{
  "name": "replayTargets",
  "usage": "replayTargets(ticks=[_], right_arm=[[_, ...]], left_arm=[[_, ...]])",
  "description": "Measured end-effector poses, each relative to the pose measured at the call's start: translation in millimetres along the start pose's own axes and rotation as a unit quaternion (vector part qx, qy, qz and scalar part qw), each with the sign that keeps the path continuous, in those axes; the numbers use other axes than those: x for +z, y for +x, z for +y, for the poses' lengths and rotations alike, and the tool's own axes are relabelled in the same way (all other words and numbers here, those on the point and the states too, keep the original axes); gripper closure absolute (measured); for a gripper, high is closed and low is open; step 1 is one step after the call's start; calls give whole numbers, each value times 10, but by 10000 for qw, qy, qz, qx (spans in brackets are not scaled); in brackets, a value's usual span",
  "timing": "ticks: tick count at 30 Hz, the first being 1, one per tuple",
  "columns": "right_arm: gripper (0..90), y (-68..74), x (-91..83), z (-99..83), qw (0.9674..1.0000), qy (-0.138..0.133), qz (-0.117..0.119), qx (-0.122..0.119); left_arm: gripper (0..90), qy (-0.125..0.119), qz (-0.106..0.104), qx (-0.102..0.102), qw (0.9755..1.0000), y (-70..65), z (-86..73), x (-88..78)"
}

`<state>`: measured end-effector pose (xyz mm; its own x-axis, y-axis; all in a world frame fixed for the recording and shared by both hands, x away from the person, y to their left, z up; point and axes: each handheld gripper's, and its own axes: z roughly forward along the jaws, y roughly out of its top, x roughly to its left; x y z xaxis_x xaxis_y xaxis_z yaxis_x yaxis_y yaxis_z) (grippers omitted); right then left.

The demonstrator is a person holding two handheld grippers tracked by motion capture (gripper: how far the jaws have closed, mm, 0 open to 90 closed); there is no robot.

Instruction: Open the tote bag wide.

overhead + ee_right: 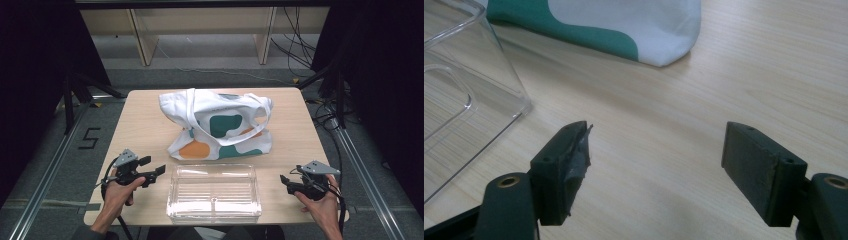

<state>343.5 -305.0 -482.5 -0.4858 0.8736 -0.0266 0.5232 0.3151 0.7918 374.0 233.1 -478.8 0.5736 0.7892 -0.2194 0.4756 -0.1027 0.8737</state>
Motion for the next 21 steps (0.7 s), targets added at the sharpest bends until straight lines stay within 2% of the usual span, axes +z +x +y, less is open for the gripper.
replayTargets(ticks=[1,3,4,6,7,8,9,10,12,13,14,15,16,18,19,20,21], right_arm=[[282,5,-4,3,10000,28,40,31],[281,4,-15,12,10000,-82,-41,-23],[281,4,-15,12,10000,-82,-41,-23],[282,0,-17,14,9999,14,127,60],[281,5,-19,14,10000,-30,-15,-4],[282,1,-16,12,10000,-25,4,-30],[282,-1,-11,8,10000,-44,-3,-52],[282,-1,-11,8,10000,-44,-3,-52],[281,8,-9,9,10000,-62,-23,3],[281,10,7,7,9999,-18,111,120],[281,10,7,7,9999,-18,111,120],[281,12,11,6,9999,-6,99,103],[281,12,11,6,9999,-6,99,103],[281,10,5,13,10000,-20,55,-8],[281,39,-4,10,9999,14,61,99],[281,39,-5,10,9999,20,53,102],[281,13,1,12,10000,-5,55,-18]], left_arm=[[243,-3,-44,-10,10000,-32,37,-2],[264,-51,-183,141,9997,-121,181,-26],[271,-51,-183,141,9997,-121,181,-26],[282,-131,-272,187,9994,-170,293,-32],[289,-202,-343,153,9991,-197,352,-22],[290,-186,-416,199,9988,-202,412,-18],[294,-232,-503,148,9984,-250,534,-19],[302,-232,-503,148,9984,-250,534,-19],[307,-298,-594,215,9976,-289,671,-29],[328,-337,-612,284,9972,-334,816,-39],[336,-337,-612,284,9972,-334,816,-39],[338,-275,-649,440,9965,-363,969,-16],[349,-275,-649,440,9965,-363,969,-16],[371,-269,-739,441,9959,-376,1124,17],[397,-291,-820,398,9954,-382,1269,64],[415,-291,-820,398,9954,-382,1269,64],[423,-266,-816,423,9954,-386,1394,112]])
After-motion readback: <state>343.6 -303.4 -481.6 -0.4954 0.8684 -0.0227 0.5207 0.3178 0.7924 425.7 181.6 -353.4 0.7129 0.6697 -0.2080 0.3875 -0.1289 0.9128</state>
